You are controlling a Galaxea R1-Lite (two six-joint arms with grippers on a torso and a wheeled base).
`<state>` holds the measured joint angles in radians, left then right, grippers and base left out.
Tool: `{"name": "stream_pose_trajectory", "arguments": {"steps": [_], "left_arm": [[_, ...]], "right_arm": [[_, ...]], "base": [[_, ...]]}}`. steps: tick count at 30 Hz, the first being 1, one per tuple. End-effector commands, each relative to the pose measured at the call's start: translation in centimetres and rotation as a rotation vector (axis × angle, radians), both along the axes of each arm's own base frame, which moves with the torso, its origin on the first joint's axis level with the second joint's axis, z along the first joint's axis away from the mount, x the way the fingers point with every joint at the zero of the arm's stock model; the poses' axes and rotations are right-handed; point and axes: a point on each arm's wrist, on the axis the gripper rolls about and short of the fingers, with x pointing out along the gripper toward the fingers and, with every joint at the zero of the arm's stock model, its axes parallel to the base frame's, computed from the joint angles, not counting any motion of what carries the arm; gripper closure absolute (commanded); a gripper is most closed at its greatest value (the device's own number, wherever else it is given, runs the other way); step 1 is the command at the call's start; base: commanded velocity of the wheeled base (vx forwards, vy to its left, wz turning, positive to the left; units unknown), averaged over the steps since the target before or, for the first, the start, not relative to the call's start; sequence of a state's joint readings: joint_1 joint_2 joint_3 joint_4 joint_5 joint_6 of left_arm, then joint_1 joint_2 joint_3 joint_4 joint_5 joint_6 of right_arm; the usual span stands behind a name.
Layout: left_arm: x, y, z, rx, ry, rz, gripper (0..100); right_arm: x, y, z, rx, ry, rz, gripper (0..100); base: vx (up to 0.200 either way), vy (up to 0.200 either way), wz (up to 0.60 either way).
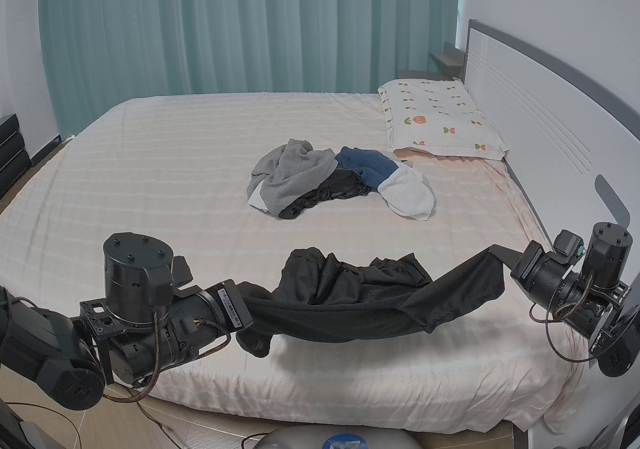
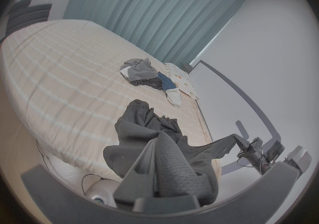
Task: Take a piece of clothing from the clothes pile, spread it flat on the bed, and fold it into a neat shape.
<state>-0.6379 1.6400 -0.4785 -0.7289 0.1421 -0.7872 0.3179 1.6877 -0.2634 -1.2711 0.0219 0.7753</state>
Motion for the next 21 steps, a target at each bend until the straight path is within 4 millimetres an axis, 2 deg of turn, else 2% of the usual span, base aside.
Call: {"name": "stream_pose_trajectory", "arguments": {"steps": [1,15,21], "left_arm": [[0.1,0.0,0.2,-0.009,-0.004,0.008,100],[1.1,0.7,1.0,-0.023,-0.035,0.056,100],[1.0,0.8,1.2,-0.028,-0.043,0.059,100]], "right_arm": [[0.2,0.1,0.0,-0.002,-0.002,-0.013,100],[1.4,1.1,0.6,-0.019,-0.084,-0.184,100],[1.3,1.3,1.0,0.016,-0.135,-0.166,100]], "base": [[0.000,0.200,0.00],[0.000,0.200,0.00],[0.000,0.200,0.00]]}}
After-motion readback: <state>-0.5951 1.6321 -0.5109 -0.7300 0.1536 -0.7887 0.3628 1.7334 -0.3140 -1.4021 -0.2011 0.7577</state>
